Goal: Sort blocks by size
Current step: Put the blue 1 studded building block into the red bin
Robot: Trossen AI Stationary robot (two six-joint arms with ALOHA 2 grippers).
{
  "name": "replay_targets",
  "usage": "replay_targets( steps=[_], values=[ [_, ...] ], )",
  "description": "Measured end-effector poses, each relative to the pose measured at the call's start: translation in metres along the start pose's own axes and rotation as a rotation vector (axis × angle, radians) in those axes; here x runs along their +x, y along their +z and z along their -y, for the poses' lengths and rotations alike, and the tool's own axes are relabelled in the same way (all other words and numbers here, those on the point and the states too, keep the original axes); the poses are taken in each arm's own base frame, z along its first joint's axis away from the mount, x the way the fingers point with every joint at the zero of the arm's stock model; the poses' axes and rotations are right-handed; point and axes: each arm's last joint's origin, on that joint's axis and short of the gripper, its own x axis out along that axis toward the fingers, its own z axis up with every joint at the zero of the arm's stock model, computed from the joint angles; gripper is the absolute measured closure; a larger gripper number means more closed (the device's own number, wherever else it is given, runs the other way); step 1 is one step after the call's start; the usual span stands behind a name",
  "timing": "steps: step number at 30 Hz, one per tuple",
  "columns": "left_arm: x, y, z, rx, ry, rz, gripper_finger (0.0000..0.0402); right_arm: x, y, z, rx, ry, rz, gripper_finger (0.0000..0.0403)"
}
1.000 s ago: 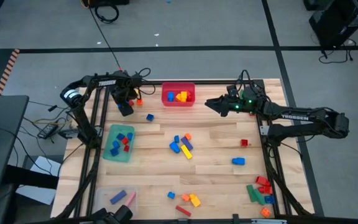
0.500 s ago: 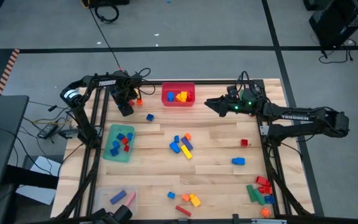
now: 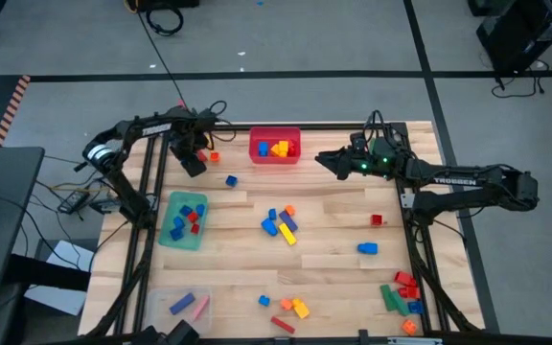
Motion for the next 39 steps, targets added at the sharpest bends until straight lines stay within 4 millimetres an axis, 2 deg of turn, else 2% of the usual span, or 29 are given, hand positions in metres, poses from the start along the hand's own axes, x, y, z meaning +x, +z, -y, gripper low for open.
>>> replay_targets(
  steps=[11,19,25,29,34,39],
  values=[
    [-0.047,-0.031,0.007,-0.186,-0.108,0.229,0.0244,0.0,0.0,0.0,-0.051,0.0,0.0,0.0108],
    [-0.076,-0.031,0.029,-0.285,-0.213,0.37,0.0244,0.0,0.0,0.0,-0.062,0.011,-0.011,0.0108],
    [-0.111,-0.013,0.049,-0.267,-0.256,0.585,0.0243,0.0,-0.001,-0.001,-0.106,0.043,-0.039,0.0108],
    [-0.136,0.004,0.052,-0.35,-0.315,0.711,0.0243,0.0,-0.001,-0.002,-0.118,0.056,-0.049,0.0108],
    [-0.159,0.036,0.051,-0.354,-0.334,0.747,0.0243,0.0,-0.002,-0.002,-0.118,0.071,-0.063,0.0108],
    [-0.166,0.078,0.054,-0.304,-0.345,0.738,0.0243,0.0,-0.002,-0.002,-0.122,0.077,-0.068,0.0108]
  ],
)
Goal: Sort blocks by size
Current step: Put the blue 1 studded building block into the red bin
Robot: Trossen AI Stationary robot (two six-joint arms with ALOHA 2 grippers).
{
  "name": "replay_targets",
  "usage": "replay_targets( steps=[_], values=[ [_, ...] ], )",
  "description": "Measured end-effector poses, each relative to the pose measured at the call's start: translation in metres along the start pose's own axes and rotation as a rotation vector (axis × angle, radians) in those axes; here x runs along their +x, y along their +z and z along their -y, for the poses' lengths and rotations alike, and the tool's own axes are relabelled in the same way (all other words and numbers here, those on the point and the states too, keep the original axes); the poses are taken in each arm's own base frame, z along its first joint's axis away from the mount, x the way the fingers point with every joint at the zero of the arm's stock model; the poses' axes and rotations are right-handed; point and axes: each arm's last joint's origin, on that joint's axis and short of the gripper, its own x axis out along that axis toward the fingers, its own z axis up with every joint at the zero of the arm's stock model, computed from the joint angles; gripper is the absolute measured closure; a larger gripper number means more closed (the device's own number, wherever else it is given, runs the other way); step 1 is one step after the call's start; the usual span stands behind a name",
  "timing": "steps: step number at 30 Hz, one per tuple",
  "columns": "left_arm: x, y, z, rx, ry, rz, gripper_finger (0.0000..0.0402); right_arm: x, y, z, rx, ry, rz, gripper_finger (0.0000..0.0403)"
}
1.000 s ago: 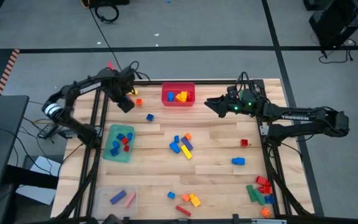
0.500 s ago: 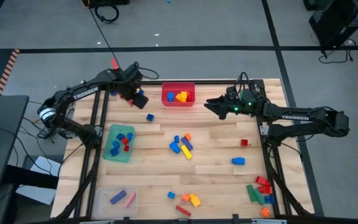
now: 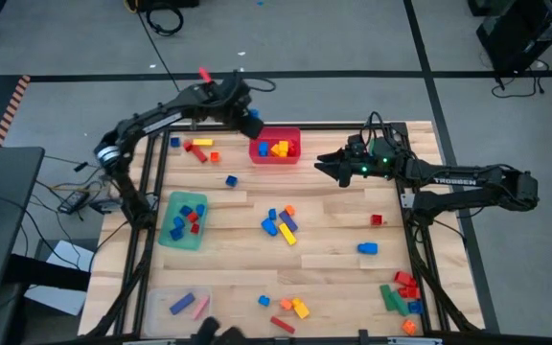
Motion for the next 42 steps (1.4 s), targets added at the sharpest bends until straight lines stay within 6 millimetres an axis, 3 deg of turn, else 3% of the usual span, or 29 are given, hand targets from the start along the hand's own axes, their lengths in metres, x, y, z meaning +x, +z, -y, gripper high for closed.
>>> replay_targets(
  steps=[6,11,16,32,42],
  values=[
    [0.048,0.016,0.013,0.02,-0.026,-0.072,0.0243,0.0,0.0,0.0,0.0,0.0,0.0,0.0108],
    [0.093,0.009,0.019,0.052,-0.008,-0.159,0.0243,0.0,0.0,0.0,0.001,0.016,-0.013,0.0108],
    [0.115,0.0,0.023,0.064,0.008,-0.224,0.0243,0.0,-0.001,-0.001,0.004,0.027,-0.022,0.0108],
    [0.117,-0.001,0.026,0.071,0.005,-0.22,0.024,0.0,-0.001,-0.001,0.001,0.037,-0.031,0.0108],
    [0.117,-0.001,0.026,0.093,0.003,-0.222,0.0153,0.0,-0.001,-0.001,0.001,0.037,-0.031,0.0108]
  ],
)
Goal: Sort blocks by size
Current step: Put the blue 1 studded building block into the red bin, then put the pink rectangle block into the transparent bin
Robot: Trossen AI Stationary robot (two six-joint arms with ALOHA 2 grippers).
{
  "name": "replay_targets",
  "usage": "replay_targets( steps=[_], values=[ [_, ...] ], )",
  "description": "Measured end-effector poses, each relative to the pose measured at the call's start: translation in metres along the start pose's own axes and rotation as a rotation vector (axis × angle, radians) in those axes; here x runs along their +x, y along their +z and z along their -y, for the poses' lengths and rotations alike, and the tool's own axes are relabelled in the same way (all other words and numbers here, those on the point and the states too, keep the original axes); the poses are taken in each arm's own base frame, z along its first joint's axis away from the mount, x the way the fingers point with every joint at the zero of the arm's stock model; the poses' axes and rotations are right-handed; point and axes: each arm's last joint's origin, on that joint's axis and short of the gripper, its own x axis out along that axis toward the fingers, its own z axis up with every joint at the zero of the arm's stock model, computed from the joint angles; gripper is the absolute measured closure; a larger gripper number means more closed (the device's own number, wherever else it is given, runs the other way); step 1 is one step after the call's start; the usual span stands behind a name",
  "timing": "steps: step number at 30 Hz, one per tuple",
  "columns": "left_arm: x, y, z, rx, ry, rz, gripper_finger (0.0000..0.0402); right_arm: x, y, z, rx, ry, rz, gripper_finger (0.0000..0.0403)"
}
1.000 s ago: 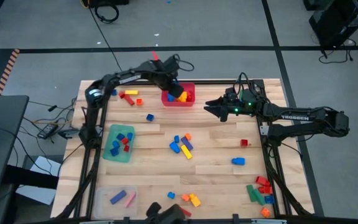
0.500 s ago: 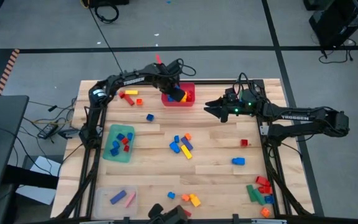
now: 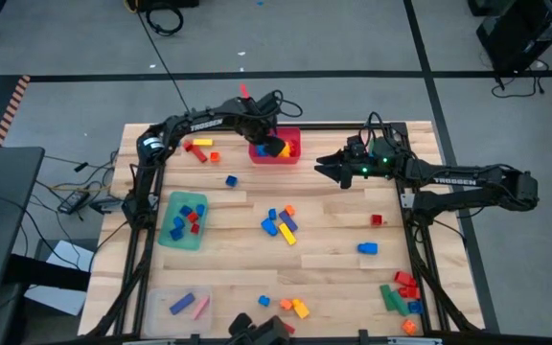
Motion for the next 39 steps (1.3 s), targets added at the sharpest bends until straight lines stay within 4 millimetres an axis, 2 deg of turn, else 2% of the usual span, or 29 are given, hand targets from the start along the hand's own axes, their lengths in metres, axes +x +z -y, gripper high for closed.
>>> replay_targets(
  steps=[6,9,13,16,19,24,31,35,39],
  values=[
    [-0.008,0.006,0.002,0.0,-0.008,0.029,0.0127,0.0,0.0,0.0,-0.03,-0.012,0.01,0.0108],
    [-0.026,0.016,0.007,0.041,-0.022,0.079,0.0126,0.0,0.002,0.001,-0.038,-0.043,0.042,0.0108],
    [-0.06,0.03,0.02,0.134,-0.043,0.167,0.0128,-0.001,0.008,-0.001,-0.051,-0.017,0.106,0.0108],
    [-0.079,0.031,0.034,0.217,-0.055,0.195,0.0128,-0.002,0.014,0.001,-0.017,-0.022,0.124,0.0108],
    [-0.087,0.029,0.048,0.263,-0.027,0.223,0.0128,-0.002,0.026,0.0,-0.016,-0.059,0.097,0.0108],
    [-0.083,0.023,0.074,0.302,0.098,0.296,0.0128,-0.008,0.058,-0.007,-0.122,-0.192,0.006,0.0108],
    [-0.052,0.005,0.106,0.371,0.053,0.332,0.0128,-0.038,0.103,-0.011,-0.225,-0.511,-0.086,0.0108],
    [-0.033,-0.009,0.118,0.399,-0.009,0.329,0.0128,-0.054,0.116,-0.005,-0.188,-0.665,-0.107,0.0108],
    [-0.03,-0.026,0.127,0.405,-0.126,0.377,0.0128,-0.059,0.118,0.012,-0.126,-0.771,-0.176,0.0114]
  ],
)
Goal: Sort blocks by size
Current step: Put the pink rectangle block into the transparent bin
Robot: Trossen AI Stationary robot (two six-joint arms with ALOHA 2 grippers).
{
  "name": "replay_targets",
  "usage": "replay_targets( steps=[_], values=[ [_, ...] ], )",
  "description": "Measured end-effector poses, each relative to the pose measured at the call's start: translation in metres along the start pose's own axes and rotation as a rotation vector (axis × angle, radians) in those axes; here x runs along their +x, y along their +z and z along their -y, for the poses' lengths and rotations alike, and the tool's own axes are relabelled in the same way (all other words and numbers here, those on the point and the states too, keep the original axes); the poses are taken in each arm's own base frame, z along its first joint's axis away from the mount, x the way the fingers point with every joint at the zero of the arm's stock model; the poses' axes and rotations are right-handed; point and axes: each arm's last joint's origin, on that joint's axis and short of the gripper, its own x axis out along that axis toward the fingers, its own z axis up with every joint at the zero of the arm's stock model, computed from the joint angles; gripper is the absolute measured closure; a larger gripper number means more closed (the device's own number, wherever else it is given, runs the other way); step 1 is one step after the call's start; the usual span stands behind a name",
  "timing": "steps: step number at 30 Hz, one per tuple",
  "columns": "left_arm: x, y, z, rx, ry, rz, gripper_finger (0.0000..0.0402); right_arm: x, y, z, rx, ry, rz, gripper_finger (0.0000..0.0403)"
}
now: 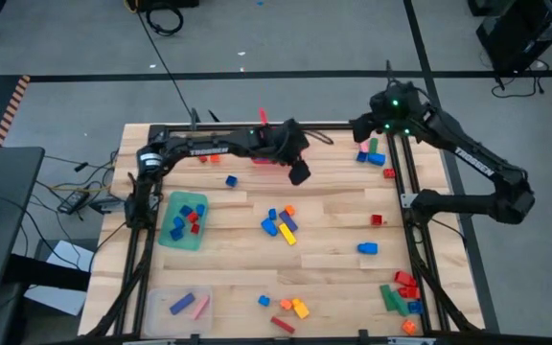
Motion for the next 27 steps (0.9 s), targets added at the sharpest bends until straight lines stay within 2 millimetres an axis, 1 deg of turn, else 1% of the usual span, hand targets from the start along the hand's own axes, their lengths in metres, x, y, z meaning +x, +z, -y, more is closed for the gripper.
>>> replay_targets(
  steps=[4,8,11,13,17,20,23,25,27],
  values=[
    [-0.011,-0.017,0.003,-0.057,-0.021,0.08,0.0128,0.022,-0.003,0.01,0.025,-0.061,-0.109,0.0125],
    [-0.036,-0.032,0.003,-0.095,-0.048,0.194,0.0128,0.054,-0.007,0.018,0.043,-0.105,-0.224,0.0135],
    [-0.053,-0.049,0.005,-0.128,-0.07,0.254,0.0128,0.081,-0.012,0.025,0.055,-0.151,-0.309,0.0142],
    [-0.064,-0.06,0.006,-0.148,-0.078,0.3,0.0128,0.1,-0.017,0.033,0.062,-0.209,-0.367,0.0146],
    [-0.088,-0.08,0.011,-0.165,-0.122,0.397,0.0128,0.131,-0.028,0.052,0.09,-0.3,-0.468,0.0151],
    [-0.101,-0.094,0.018,-0.157,-0.164,0.439,0.0128,0.147,-0.035,0.068,0.139,-0.343,-0.526,0.0151],
    [-0.111,-0.101,0.022,-0.168,-0.189,0.459,0.0128,0.16,-0.043,0.084,0.172,-0.399,-0.576,0.0151],
    [-0.113,-0.103,0.023,-0.194,-0.198,0.453,0.0128,0.165,-0.047,0.094,0.193,-0.42,-0.601,0.0152],
    [-0.114,-0.105,0.024,-0.228,-0.21,0.445,0.0128,0.169,-0.046,0.099,0.206,-0.428,-0.614,0.0153]
  ],
)
